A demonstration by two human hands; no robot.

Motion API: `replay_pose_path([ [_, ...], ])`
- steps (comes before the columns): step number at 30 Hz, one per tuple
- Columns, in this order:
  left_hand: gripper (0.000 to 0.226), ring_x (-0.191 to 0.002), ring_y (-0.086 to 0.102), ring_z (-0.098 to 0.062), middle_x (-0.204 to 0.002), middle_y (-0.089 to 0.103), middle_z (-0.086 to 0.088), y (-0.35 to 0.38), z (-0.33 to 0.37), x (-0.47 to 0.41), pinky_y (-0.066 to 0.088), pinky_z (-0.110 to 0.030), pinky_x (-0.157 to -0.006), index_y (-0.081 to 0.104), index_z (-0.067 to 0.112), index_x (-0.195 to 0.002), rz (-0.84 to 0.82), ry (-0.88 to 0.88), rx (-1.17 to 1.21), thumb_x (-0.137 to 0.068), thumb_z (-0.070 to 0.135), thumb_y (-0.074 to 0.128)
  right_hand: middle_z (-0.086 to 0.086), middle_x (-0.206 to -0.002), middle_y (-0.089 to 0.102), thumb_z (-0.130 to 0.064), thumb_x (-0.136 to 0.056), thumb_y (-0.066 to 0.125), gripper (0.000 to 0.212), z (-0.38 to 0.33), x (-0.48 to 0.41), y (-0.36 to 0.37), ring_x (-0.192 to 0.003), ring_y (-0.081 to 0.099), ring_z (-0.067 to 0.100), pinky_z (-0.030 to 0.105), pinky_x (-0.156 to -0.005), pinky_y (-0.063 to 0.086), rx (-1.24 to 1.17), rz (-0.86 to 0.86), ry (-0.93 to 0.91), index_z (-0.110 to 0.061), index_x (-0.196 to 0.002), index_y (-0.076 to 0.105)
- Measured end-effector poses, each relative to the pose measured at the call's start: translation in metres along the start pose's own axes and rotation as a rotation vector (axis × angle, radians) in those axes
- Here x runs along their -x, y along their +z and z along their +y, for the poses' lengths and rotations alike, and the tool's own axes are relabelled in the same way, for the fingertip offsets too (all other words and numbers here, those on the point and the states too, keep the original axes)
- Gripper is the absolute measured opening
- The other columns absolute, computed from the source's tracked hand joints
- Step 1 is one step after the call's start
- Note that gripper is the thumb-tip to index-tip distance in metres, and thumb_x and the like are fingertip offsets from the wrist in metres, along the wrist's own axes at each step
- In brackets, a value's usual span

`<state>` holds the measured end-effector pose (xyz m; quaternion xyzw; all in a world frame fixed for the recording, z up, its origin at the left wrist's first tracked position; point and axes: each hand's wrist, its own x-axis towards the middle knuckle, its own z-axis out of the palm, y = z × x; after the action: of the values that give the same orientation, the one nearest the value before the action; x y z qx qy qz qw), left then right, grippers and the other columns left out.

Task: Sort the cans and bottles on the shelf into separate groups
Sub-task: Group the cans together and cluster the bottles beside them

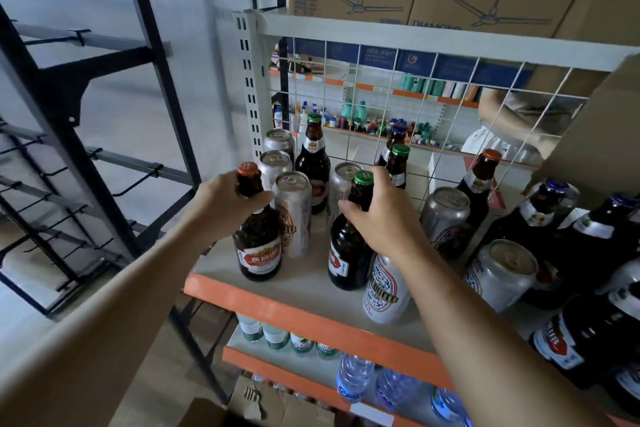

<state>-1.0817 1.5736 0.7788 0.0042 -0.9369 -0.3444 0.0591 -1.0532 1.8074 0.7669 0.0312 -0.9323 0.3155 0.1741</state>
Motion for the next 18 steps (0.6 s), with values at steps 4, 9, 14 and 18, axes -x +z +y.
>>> replay_pose_path([
  [4, 0.03, -0.063, 0.058, -0.022, -0.069, 0.061, -0.005, 0.006, -0.008, 0.006, 0.039, -0.025, -0.048, 0.061, 0.011, -0.081, 0.089, 0.12, -0.013, -0.083, 0.041, 0.066, -0.001, -0.086, 0.059, -0.04, -0.087, 0.066, 0.051, -0.003, 0.0, -0.003, -0.075, 0.06, 0.02, 0.03, -0.06, 0.049, 0.013, -0.009, 0.061, -0.011, -0.124, 0.045],
  [9, 0.027, -0.057, 0.057, -0.018, -0.061, 0.06, -0.002, 0.011, -0.005, 0.017, 0.041, -0.028, -0.05, 0.056, 0.018, -0.07, 0.124, 0.268, -0.052, -0.082, 0.04, 0.066, 0.001, -0.085, 0.061, -0.04, -0.09, 0.064, 0.036, -0.005, -0.001, -0.001, -0.075, 0.063, 0.021, 0.033, -0.06, 0.052, -0.016, -0.026, 0.127, -0.011, -0.105, 0.049],
  [14, 0.028, -0.054, 0.054, -0.015, -0.06, 0.059, -0.002, 0.023, 0.006, 0.025, 0.039, -0.028, -0.048, 0.058, 0.015, -0.072, 0.086, 0.343, -0.02, -0.082, 0.039, 0.066, 0.002, -0.093, 0.058, -0.037, -0.093, 0.061, 0.045, -0.007, 0.0, -0.008, -0.08, 0.06, 0.023, 0.039, -0.072, 0.055, -0.02, 0.023, 0.19, -0.007, -0.123, 0.046],
  [18, 0.029, -0.054, 0.051, -0.013, -0.061, 0.059, 0.001, 0.036, 0.02, 0.03, 0.032, -0.021, -0.046, 0.06, 0.012, -0.075, 0.061, 0.375, 0.008, -0.081, 0.04, 0.068, 0.007, -0.094, 0.063, -0.036, -0.093, 0.061, 0.044, -0.006, -0.001, -0.009, -0.08, 0.063, 0.026, 0.042, -0.07, 0.056, 0.01, 0.021, 0.193, -0.007, -0.122, 0.044],
])
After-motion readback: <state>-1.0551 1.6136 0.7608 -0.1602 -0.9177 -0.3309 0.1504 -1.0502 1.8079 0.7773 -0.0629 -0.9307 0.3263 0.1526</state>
